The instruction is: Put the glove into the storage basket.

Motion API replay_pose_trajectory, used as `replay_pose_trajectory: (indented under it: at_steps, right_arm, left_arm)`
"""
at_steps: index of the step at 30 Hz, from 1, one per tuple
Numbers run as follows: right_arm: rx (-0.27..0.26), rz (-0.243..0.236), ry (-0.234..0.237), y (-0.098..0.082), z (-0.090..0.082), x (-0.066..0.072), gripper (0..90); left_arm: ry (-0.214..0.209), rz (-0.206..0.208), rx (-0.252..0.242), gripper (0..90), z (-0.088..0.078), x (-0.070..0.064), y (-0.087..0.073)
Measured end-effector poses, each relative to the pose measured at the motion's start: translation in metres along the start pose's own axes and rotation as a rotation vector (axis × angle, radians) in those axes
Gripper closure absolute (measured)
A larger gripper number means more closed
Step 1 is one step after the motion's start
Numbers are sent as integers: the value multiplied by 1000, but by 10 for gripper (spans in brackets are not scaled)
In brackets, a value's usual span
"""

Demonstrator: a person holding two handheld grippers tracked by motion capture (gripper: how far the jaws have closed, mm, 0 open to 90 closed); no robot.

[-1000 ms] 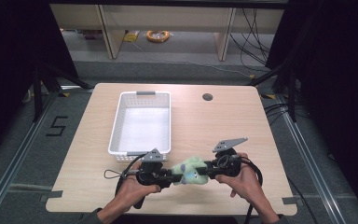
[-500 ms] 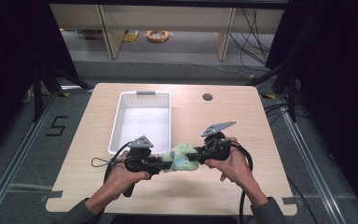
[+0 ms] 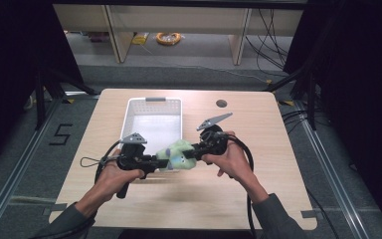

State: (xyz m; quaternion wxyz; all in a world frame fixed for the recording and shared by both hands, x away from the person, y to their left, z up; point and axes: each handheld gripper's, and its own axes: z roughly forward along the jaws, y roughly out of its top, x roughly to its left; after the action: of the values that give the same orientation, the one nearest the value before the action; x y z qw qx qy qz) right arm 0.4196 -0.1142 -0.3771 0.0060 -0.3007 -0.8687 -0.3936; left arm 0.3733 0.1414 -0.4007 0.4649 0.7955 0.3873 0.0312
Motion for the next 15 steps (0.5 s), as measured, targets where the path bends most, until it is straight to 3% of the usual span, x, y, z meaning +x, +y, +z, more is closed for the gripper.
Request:
replay_pose_trajectory:
  at_steps: [5, 15]
  right_arm:
    - [2, 4, 30, 14, 13, -2, 683]
    - [20, 0, 41, 44, 39, -5, 683]
  left_arm:
    - [22, -12, -1, 728, -9, 16, 2]
    - [61, -39, 14, 727, -23, 44, 8]
